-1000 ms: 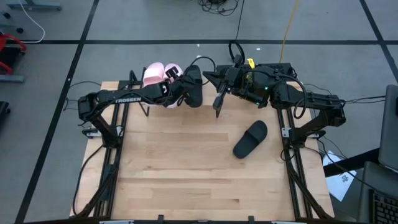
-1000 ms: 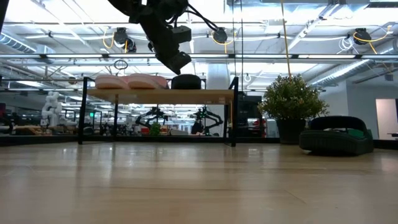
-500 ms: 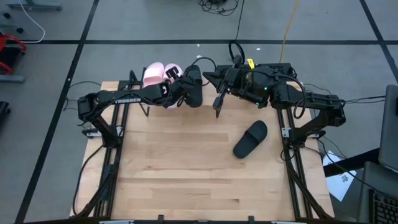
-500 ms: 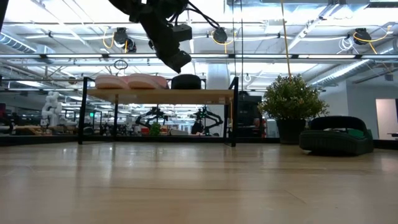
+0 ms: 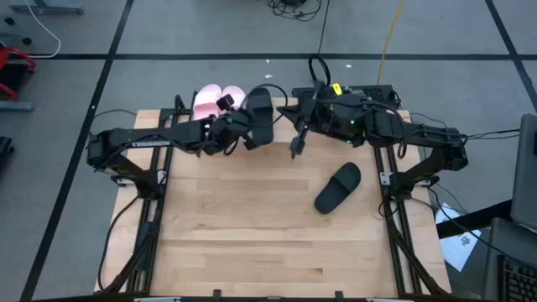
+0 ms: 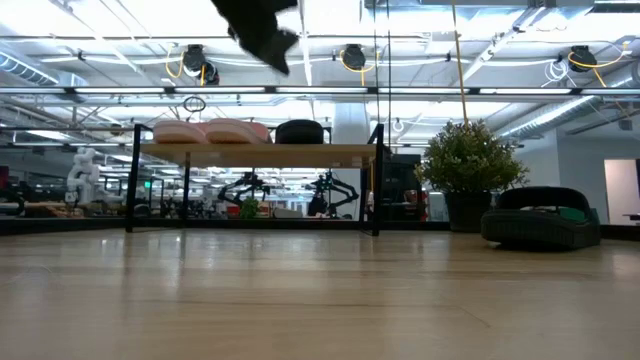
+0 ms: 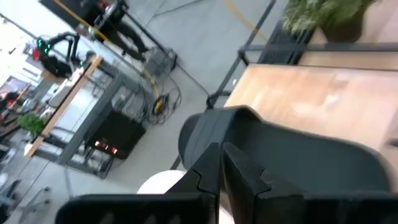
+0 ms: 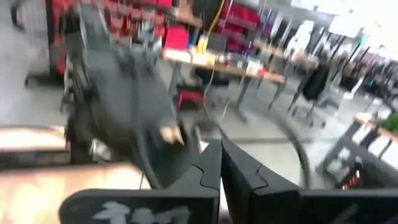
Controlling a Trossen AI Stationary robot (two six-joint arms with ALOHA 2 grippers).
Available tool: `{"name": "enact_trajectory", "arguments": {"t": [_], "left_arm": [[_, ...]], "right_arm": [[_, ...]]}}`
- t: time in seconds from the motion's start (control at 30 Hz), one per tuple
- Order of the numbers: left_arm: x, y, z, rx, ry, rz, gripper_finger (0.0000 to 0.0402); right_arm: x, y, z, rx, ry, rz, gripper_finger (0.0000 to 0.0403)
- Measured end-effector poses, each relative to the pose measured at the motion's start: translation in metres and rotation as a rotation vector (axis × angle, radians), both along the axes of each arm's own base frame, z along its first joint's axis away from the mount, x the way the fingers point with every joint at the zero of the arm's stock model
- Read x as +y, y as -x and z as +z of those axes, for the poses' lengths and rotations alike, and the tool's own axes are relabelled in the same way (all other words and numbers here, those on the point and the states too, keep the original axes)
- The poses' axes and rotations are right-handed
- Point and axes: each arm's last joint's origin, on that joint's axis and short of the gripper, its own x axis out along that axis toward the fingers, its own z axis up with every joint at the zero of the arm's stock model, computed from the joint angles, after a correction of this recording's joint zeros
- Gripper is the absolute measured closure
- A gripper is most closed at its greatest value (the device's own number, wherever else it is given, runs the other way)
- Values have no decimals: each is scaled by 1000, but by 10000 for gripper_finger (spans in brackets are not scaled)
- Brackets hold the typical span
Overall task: Pick and place slides into the shelf
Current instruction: Put the black slipper on the shelf
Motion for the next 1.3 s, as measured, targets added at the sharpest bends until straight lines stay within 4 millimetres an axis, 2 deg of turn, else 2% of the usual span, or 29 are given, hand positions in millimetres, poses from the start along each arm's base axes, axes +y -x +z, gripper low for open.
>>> {"name": "enact_trajectory", "arguments": {"t": [0.07, 0.13, 0.2, 0.27, 0.37, 0.5, 0.57, 0.77, 1.0, 1.07, 1.17, 1.3], "left_arm": [[-11, 3, 9, -45, 5, -23, 373], [-21, 17, 14, -7, 23, -36, 370], [-32, 22, 22, -42, 26, -46, 369], [-41, 38, 24, 1, 45, -47, 369], [-52, 48, 32, -46, 72, -44, 369], [-64, 60, 32, -42, 116, -50, 369], [-70, 67, 28, 14, 131, -60, 369], [-79, 68, 27, 19, 143, -81, 369], [-85, 69, 27, 22, 143, -101, 369], [-85, 69, 27, 23, 143, -103, 369], [-85, 69, 27, 24, 141, -105, 369], [-85, 69, 27, 23, 139, -103, 369]], "right_arm": [[0, 5, -5, 68, -33, -5, 403], [2, 13, -13, 157, -93, -14, 403], [4, 22, -24, 267, -156, -35, 403], [7, 30, -35, 383, -224, -59, 403], [15, 42, -51, 547, -317, -106, 403], [27, 48, -73, 695, -473, -76, 403], [34, 47, -88, 753, -551, -58, 403], [52, 51, -139, 906, -664, -124, 391], [53, 69, -201, 1153, -760, -210, 387], [51, 75, -216, 1185, -784, -283, 388], [46, 86, -232, 1236, -818, -403, 385], [41, 95, -241, 1296, -825, -481, 358]]}}
